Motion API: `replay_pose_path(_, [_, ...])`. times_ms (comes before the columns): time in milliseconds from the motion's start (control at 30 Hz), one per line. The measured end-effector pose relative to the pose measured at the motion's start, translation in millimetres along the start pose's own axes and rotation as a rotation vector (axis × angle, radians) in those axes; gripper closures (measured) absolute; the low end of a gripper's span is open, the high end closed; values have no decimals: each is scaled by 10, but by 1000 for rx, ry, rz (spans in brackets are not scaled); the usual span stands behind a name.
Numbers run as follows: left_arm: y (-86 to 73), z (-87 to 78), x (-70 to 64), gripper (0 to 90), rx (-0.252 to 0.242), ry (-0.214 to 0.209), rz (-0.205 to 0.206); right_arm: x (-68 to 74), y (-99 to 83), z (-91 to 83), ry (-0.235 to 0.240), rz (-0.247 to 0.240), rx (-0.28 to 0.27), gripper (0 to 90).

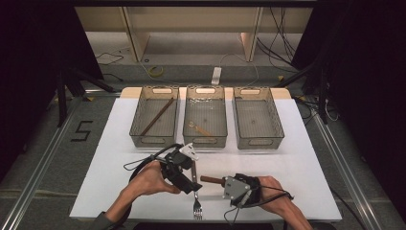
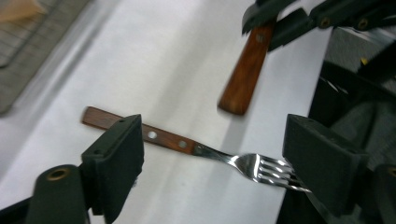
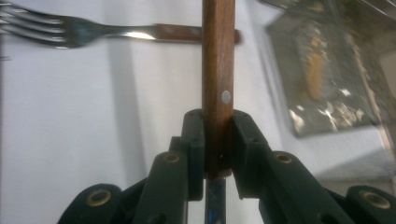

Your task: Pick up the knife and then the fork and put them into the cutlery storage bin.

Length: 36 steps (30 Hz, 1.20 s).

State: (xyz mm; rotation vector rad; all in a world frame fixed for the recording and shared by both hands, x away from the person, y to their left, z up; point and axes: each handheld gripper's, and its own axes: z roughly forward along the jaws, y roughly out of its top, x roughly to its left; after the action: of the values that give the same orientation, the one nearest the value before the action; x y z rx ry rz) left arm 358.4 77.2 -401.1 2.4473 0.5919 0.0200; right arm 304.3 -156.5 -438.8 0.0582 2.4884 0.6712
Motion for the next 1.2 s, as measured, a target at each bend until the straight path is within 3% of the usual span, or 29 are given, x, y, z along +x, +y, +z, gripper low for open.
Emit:
replay_pose_path(67, [-28,-12,14,191,-19,9,-11,-107,-57,-34,-10,40,-1,774])
replay_pose_path(100, [-57,-21,31,190,-38,18,-18,-142,-77,-41,-26,101,-14,774])
replay_pose_path(167, [-121,-33,68,190,-66,31,-36,-202,-105,-60,-24,123,-16,774])
replay_pose_path(267, [-226,-35,97,190,-114,53,-66,-357,-168,-104,-11,215,-32,774])
replay_pose_path(300, [-250,-33,99,189,-126,57,-74,-421,-193,-119,-11,252,-31,774])
replay_pose_path(333, [-286,-31,106,175,-133,64,-84,-524,-230,-142,-20,323,-34,773])
replay_pose_path(400, [-331,-24,123,169,-130,69,-98,-628,-267,-168,-25,390,-46,773])
replay_pose_path(433, [-356,-27,130,169,-133,77,-101,-628,-267,-168,-25,390,-46,773])
replay_pose_path(600, [-456,-84,171,169,-204,103,-131,-974,-349,-253,-42,557,-69,773])
replay_pose_path(800, [-530,-142,205,160,-275,140,-175,-1304,-377,-306,-53,646,-70,773])
replay_pose_path(833, [-540,-147,212,158,-277,147,-175,-1432,-395,-311,-64,676,-81,773])
replay_pose_path(933, [-567,-169,221,158,-299,164,-192,-1557,-412,-316,-77,701,-81,773])
replay_pose_path(1200, [-614,-214,213,157,-337,177,-195,-1977,-408,-223,-134,786,-65,773])
